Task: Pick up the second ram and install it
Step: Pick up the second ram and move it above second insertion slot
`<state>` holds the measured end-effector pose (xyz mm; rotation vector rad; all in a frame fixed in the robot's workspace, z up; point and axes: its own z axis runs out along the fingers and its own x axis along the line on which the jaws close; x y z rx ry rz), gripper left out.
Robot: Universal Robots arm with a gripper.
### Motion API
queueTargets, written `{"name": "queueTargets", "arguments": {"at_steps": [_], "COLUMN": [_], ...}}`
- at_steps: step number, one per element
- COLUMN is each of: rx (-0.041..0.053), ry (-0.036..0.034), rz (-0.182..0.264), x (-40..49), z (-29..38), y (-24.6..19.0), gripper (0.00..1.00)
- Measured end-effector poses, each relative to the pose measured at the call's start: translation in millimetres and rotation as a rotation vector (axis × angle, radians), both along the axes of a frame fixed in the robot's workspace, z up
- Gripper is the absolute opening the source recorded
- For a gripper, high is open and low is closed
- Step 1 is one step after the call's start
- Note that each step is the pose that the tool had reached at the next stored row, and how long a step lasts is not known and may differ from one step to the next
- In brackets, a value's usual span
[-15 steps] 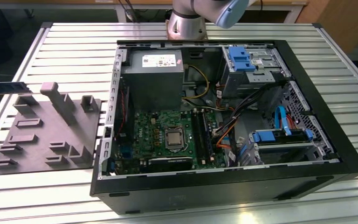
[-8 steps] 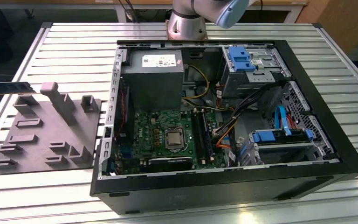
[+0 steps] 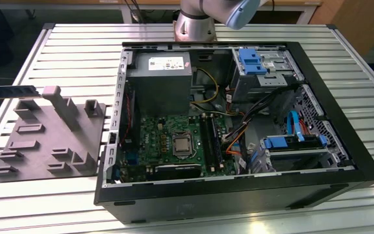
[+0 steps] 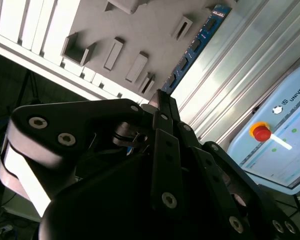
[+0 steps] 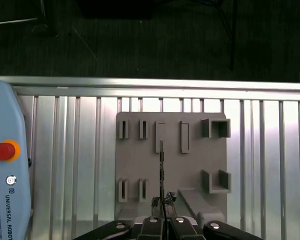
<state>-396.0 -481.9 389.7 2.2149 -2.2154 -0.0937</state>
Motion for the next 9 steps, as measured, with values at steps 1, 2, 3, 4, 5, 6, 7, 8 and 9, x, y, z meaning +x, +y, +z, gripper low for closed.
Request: {"name": "queueTargets", "arguments": {"at_steps": [1,2,3,4,5,6,7,8,9], "rx": [0.0001,0.0000,0.0000,-0.0001,0.0000,0.0001,0.0000,0.0000,0.0000], "ry": [0.0000,0.0000,0.0000,0.0001,0.0000,0.0000,0.0000,0.0000,0.0000], "rz": [0.000,0.000,0.000,0.000,0.000,0.000,0.000,0.000,0.000], "x": [0.8,1.5,2.3,3.0,3.8,4.6,5.5,6.3,7.1], "z": [0.0,0.0,0.0,0.0,0.0,0.0,0.0,0.0,0.0], "y": [0.0,0.0,0.0,0.0,0.0,0.0,0.0,0.0,0.0], "gripper": [0.12,0.12,0.12,0.12,0.12,0.12,0.12,0.12,0.12]}}
